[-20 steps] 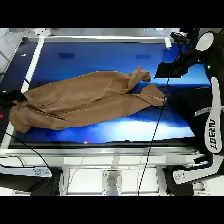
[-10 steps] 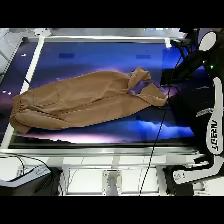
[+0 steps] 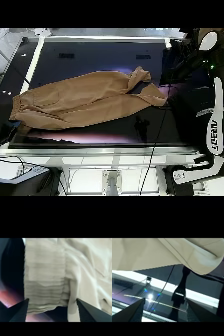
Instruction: Fold the clothes and pants, and hang the long-sleeved shirts on hangers.
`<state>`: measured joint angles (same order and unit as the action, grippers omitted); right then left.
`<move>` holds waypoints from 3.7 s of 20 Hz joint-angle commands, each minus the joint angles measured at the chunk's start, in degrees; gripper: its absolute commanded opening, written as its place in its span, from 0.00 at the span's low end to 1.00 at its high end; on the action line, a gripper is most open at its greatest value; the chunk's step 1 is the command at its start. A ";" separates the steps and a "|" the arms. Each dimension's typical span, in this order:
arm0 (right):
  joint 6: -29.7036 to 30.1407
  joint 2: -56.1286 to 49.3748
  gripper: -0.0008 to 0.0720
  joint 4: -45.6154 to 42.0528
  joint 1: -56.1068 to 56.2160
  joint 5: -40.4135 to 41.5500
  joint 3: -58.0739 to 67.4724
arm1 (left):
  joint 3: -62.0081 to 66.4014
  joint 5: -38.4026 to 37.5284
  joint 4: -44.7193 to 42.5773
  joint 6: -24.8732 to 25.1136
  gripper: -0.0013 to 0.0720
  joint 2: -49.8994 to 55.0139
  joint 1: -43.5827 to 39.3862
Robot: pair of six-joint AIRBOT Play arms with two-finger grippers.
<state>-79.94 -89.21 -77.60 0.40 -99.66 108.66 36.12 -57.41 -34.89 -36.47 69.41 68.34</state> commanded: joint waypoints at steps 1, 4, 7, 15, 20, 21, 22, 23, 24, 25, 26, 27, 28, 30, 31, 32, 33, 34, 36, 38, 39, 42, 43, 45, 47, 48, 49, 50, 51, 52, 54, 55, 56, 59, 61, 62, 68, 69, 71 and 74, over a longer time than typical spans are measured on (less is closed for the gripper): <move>-0.13 0.04 0.77 0.96 0.00 -0.70 0.04 | -0.90 1.22 -1.07 1.33 1.00 1.84 0.37; -0.52 0.04 0.77 0.94 0.00 -0.76 0.04 | -0.55 2.62 -7.26 -1.16 0.99 2.10 0.37; -0.59 0.04 0.77 0.96 0.00 0.48 0.04 | -0.57 4.09 -3.43 -1.62 0.99 3.28 -0.09; -3.04 0.07 0.77 1.75 -0.02 2.10 0.07 | 2.60 2.67 2.84 -0.33 0.05 8.48 -7.96; -0.76 2.29 0.77 -4.55 -0.07 -4.11 0.07 | 23.54 -9.35 -11.39 -20.98 0.05 5.03 -7.06; 0.46 3.21 0.77 -5.14 -0.07 -4.79 0.07 | 29.24 -13.73 -17.84 -23.43 0.05 4.98 -7.19; 1.77 4.20 0.77 -5.25 -0.07 -4.85 0.07 | 34.03 -17.70 -24.09 -26.05 0.05 4.98 -7.21; 2.51 4.98 0.77 -5.25 -0.07 -4.57 0.07 | 38.27 -21.49 -30.82 -28.33 0.05 4.98 -7.17; 3.04 5.46 0.77 -5.27 -0.07 -4.20 0.07 | 41.00 -24.72 -36.50 -29.53 0.05 4.98 -7.17; 3.10 5.64 0.77 -5.22 -0.07 -3.80 0.07 | 42.47 -27.41 -40.72 -29.62 0.05 4.98 -7.17; 3.08 5.57 0.77 -5.20 -0.07 -3.02 0.04 | 42.58 -28.48 -42.45 -29.62 0.05 5.01 -7.17; 3.06 5.42 0.77 -5.11 -0.07 -1.60 0.04 | 42.53 -29.42 -42.40 -29.62 0.05 5.57 -7.17; 2.93 5.25 0.77 -5.03 -0.07 0.42 0.04 | 42.53 -30.14 -41.99 -29.57 0.05 6.54 -7.56; 2.89 4.98 0.77 -4.72 -0.07 3.54 0.04 | 42.53 -32.11 -42.97 -29.62 0.05 9.57 -8.74; 2.89 4.85 0.77 -4.74 -0.07 4.31 0.04 | 42.53 -33.11 -43.23 -29.59 0.05 11.41 -9.33; 2.73 4.66 0.77 -4.74 -0.07 5.05 0.04 | 42.53 -33.05 -43.19 -29.62 0.07 13.51 -9.66; 2.69 4.46 0.77 -4.76 -0.07 5.57 0.02 | 42.53 -33.18 -43.12 -30.32 0.41 15.47 -9.79; 2.69 4.39 0.77 -4.76 -0.07 6.12 -0.11 | 42.53 -33.64 -43.04 -31.69 0.97 16.72 -9.79; 2.71 4.39 0.77 -5.18 -0.07 5.97 -0.13 | 42.56 -32.87 -43.12 -32.11 0.96 16.79 -9.53; 2.75 4.39 0.77 -6.12 -0.07 5.40 -0.13 | 42.56 -30.23 -43.10 -32.13 0.96 15.02 -8.04; 2.78 4.39 0.77 -6.73 -0.07 4.87 -0.13 | 42.53 -30.16 -43.08 -32.13 0.96 14.01 -6.75; 2.97 4.42 0.77 -7.19 -0.22 1.33 -1.97 | 38.45 -27.71 -42.60 -32.13 0.96 11.37 -1.64; 2.95 4.46 0.77 -7.08 -0.55 0.68 -3.93 | 34.62 -25.57 -42.58 -32.13 0.96 10.29 0.48; 2.73 4.55 0.77 -6.43 -1.60 1.79 -9.29 | 25.57 -20.13 -41.20 -31.15 0.95 8.37 4.22; 2.38 4.57 0.77 -5.07 -2.89 6.12 -13.35 | 18.43 -16.20 -40.50 -28.70 0.95 7.65 6.34; 1.95 4.59 0.77 -3.54 -3.54 8.66 -14.29 | 16.11 -13.35 -39.58 -28.74 0.95 7.67 6.67; 1.36 4.57 0.77 -2.08 -4.00 10.91 -14.69 | 14.67 -10.49 -36.74 -28.72 0.95 7.67 6.64; 1.25 4.57 0.77 -0.52 -4.35 12.70 -14.71 | 13.79 -8.00 -32.61 -28.72 0.95 7.67 6.62; 1.25 4.59 0.77 1.40 -4.33 13.81 -14.71 | 13.33 -6.25 -27.78 -28.68 0.95 7.69 6.60; 1.33 4.57 0.77 2.64 -4.31 13.99 -14.71 | 13.22 -5.05 -25.00 -28.68 0.95 7.69 6.60; 1.40 4.57 0.77 3.19 -4.31 13.92 -14.71 | 13.18 -4.17 -24.90 -28.72 0.95 7.96 6.58; 1.38 4.57 0.77 3.23 -4.31 13.94 -14.71 | 13.11 -4.31 -26.03 -28.72 0.95 8.26 6.60; 1.38 4.57 0.77 3.34 -4.31 13.92 -14.71 | 13.05 -4.24 -26.47 -28.72 0.93 8.63 6.58; 1.44 4.66 0.77 3.91 -4.31 13.84 -14.71 | 13.00 -3.34 -20.76 -28.68 0.36 9.16 6.58; 1.73 5.49 0.77 3.52 -4.76 16.52 -14.95 | 13.03 -3.39 -18.25 -27.36 0.05 9.09 6.34; 1.64 6.45 0.77 3.50 -5.31 18.45 -16.11 | 13.03 -3.41 -18.38 -26.10 0.05 9.09 5.92; 0.02 10.75 0.77 11.47 -11.63 30.73 -41.09 | 13.03 -3.23 -18.60 -25.42 0.05 9.09 5.92; -0.09 10.73 0.77 13.77 -11.85 36.04 -44.76 | 13.03 -3.41 -18.58 -25.44 0.05 9.09 5.92; -0.15 9.94 0.77 17.16 -11.80 43.43 -49.03 | 13.03 -4.15 -18.58 -25.44 0.05 9.09 5.92; -0.11 6.80 0.77 15.63 -11.87 45.40 -49.68 | 13.03 -5.42 -18.60 -25.42 0.05 9.09 5.95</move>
<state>-79.94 -80.62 -63.55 -11.05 -60.58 62.28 49.17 -61.56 -53.58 -61.98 78.48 74.26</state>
